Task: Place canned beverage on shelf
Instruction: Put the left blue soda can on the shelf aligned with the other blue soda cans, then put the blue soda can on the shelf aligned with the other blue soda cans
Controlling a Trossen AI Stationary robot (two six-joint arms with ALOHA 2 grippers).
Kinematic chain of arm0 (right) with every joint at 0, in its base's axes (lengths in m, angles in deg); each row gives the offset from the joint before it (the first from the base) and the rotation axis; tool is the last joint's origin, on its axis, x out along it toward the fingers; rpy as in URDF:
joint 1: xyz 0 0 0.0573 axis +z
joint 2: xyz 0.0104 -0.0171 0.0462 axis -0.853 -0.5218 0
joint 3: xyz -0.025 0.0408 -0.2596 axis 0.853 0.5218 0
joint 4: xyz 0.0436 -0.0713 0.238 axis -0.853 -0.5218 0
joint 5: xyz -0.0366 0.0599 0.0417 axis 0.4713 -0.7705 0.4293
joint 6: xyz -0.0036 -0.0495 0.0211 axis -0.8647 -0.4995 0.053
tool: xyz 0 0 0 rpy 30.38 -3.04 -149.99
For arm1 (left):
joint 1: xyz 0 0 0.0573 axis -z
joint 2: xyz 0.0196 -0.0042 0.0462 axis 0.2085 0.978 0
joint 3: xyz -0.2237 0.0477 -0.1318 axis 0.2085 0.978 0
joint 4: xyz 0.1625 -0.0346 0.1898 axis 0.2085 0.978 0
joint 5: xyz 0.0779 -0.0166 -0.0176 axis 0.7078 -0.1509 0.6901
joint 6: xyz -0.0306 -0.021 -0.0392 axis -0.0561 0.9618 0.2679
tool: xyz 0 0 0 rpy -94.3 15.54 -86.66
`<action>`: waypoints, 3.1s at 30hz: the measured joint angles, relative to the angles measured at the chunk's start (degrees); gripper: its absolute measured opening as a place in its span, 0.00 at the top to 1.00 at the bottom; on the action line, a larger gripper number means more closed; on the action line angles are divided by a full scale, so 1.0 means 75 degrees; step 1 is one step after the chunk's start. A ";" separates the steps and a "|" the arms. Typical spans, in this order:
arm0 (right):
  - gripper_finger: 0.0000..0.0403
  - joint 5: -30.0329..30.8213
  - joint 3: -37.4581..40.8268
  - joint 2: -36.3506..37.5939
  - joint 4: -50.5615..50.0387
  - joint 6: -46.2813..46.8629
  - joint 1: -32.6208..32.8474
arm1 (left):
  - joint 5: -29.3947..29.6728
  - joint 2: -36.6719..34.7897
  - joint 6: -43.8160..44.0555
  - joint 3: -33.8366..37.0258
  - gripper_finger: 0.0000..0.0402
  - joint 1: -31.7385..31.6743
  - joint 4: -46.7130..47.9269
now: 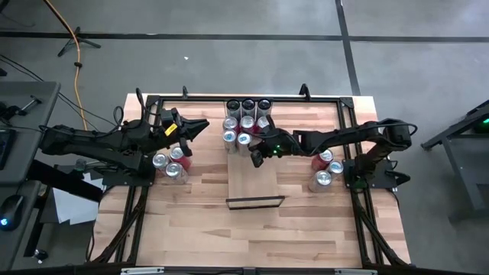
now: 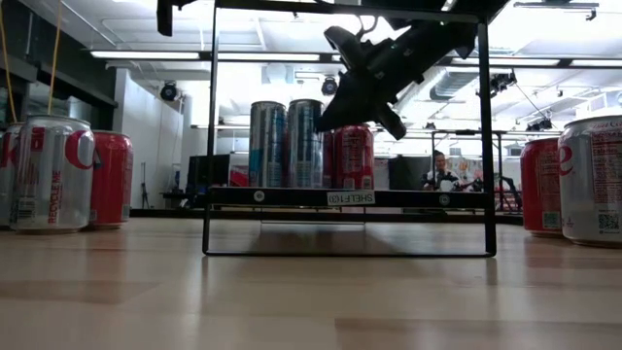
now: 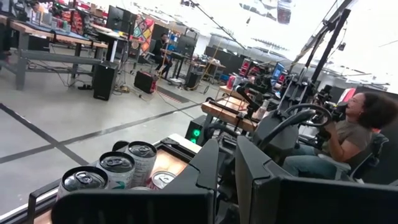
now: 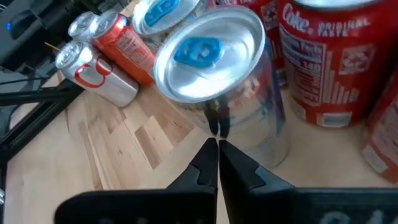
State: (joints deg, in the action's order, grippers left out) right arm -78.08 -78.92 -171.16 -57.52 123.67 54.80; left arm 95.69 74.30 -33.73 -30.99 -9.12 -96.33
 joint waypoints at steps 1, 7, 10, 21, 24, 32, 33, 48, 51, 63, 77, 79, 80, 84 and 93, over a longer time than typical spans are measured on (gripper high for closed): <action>1.00 0.0002 0.0000 -0.0006 -0.0035 0.0000 0.0000 | 0.0005 0.0000 0.0000 0.0000 0.99 0.0002 0.0000; 1.00 0.0386 0.0000 -0.0006 0.0055 -0.0006 -0.0005 | 0.0052 0.0000 -0.0003 0.0000 0.99 0.0000 0.0003; 1.00 0.0408 0.0000 -0.0003 0.0148 0.0000 -0.0015 | 0.0055 0.0000 -0.0003 0.0000 0.99 0.0000 0.0000; 1.00 0.0531 0.0000 -0.0003 0.0180 0.0007 -0.0015 | 0.0056 -0.0001 -0.0003 0.0000 0.99 0.0002 0.0003; 1.00 0.0603 0.0000 -0.0003 0.0180 0.0000 -0.0015 | 0.0055 0.0000 -0.0003 0.0000 0.99 0.0000 0.0003; 1.00 -0.0307 0.0003 0.0360 -0.0326 -0.0910 -0.0017 | 0.0041 -0.0002 0.0000 0.0000 0.99 0.0000 0.0003; 1.00 -0.0436 0.0003 0.0562 -0.0596 -0.1108 -0.0014 | 0.0003 -0.0001 0.0000 0.0000 0.99 0.0000 0.0003; 1.00 0.0362 0.0003 0.4106 -0.1999 -0.2559 0.0099 | -0.0240 0.0000 -0.0205 0.0006 0.99 0.0001 -0.0307; 1.00 0.0377 0.0003 0.4279 -0.1339 -0.2893 0.0096 | -0.0242 -0.0003 -0.0274 0.0006 0.99 0.0003 -0.0659; 1.00 0.0288 0.0003 0.4266 -0.0673 -0.3413 0.0097 | -0.0242 -0.0003 -0.0866 0.0006 0.99 0.0002 -0.0976; 0.96 0.0289 0.0003 0.4266 -0.0834 -0.3556 0.0096 | -0.0240 -0.0003 -0.0863 0.0006 0.99 0.0002 -0.0970; 0.89 0.0250 0.0003 0.4266 -0.1079 -0.3599 0.0096 | -0.0240 -0.0003 -0.0863 0.0006 0.99 0.0000 -0.0968; 0.84 0.0211 0.0003 0.4266 -0.1218 -0.3568 0.0096 | -0.0241 -0.0003 -0.0864 0.0006 0.99 0.0000 -0.0968; 0.60 0.0069 0.0001 0.4282 -0.2083 -0.2972 0.0096 | -0.0242 -0.0003 -0.0863 0.0006 0.99 0.0003 -0.0965; 0.14 -0.0384 -0.1592 0.4266 -0.6743 -0.2176 0.0096 | -0.0242 -0.0003 -0.0866 0.0006 0.99 0.0003 -0.0962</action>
State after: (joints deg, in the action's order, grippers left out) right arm -80.96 -90.86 -139.17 -108.09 107.35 55.52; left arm 93.88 74.27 -40.22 -30.94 -9.10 -103.54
